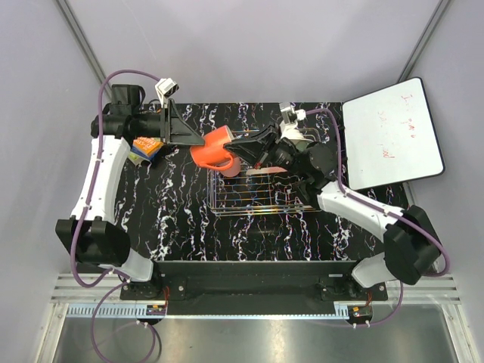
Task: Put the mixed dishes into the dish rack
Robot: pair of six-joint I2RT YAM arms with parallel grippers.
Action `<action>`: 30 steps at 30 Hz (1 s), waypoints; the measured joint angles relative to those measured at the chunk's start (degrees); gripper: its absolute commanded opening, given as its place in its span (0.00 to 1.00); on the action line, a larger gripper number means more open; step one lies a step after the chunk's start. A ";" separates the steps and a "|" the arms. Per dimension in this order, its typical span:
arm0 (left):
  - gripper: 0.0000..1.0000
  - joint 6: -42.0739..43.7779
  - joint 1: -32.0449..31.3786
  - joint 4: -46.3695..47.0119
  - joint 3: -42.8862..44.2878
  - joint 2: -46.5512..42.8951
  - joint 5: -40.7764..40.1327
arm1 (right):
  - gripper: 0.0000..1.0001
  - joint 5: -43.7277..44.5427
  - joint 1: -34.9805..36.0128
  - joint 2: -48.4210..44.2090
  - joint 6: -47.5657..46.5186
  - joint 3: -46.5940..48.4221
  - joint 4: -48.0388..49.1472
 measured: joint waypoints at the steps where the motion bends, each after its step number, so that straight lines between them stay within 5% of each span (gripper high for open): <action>1: 0.99 -0.22 0.00 0.07 0.44 0.15 0.00 | 0.00 -0.02 -0.28 0.37 0.83 -0.09 1.27; 16: 0.99 -1.31 0.66 0.46 1.57 4.13 -3.26 | 0.00 0.09 -4.46 13.31 20.63 3.39 14.86; 30: 0.99 -6.49 0.79 4.02 -0.92 4.13 -3.28 | 0.00 0.00 -4.61 14.71 24.09 4.35 14.64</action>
